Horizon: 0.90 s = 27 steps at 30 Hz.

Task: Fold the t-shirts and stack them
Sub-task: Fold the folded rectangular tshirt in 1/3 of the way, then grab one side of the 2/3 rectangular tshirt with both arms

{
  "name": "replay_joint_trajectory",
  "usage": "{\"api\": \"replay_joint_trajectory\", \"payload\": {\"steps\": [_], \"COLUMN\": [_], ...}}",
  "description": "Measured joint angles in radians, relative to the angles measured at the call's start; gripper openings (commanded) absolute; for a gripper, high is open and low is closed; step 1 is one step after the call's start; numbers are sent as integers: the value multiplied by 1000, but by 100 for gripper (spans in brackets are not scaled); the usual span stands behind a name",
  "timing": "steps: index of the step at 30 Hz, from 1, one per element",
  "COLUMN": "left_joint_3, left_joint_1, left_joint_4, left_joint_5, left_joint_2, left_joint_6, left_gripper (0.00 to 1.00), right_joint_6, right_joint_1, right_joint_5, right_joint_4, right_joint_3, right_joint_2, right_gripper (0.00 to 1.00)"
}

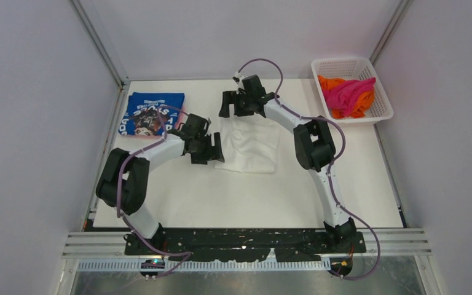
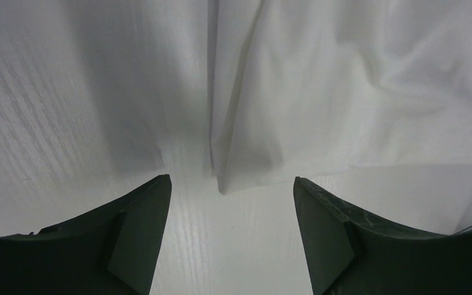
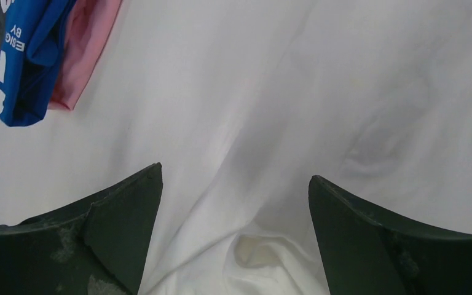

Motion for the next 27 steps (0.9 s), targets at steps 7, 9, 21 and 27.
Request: {"api": "replay_joint_trajectory", "payload": {"steps": [7,9,21,27], "left_joint_3": [5,10,18,-28], "left_joint_1": [-2,-6,-45,-53], "left_joint_4": [5,6,13,44], "left_joint_5": [5,4,-11,-16], "left_joint_2": [62,75,102,67], "left_joint_6": [-17,-20,-29,-45], "left_gripper": [50,44,0,0], "right_joint_6": [-58,-58,145,230], "right_joint_1": [-13,-14,-76,-79], "right_joint_5": [-1,14,167,152], "right_joint_4": [-39,-29,148,151], "right_joint_3": [-18,-137,-1057,-1313], "right_joint_2": [-27,-114,-995,-1117], "right_gripper": [95,95,98,85]}}
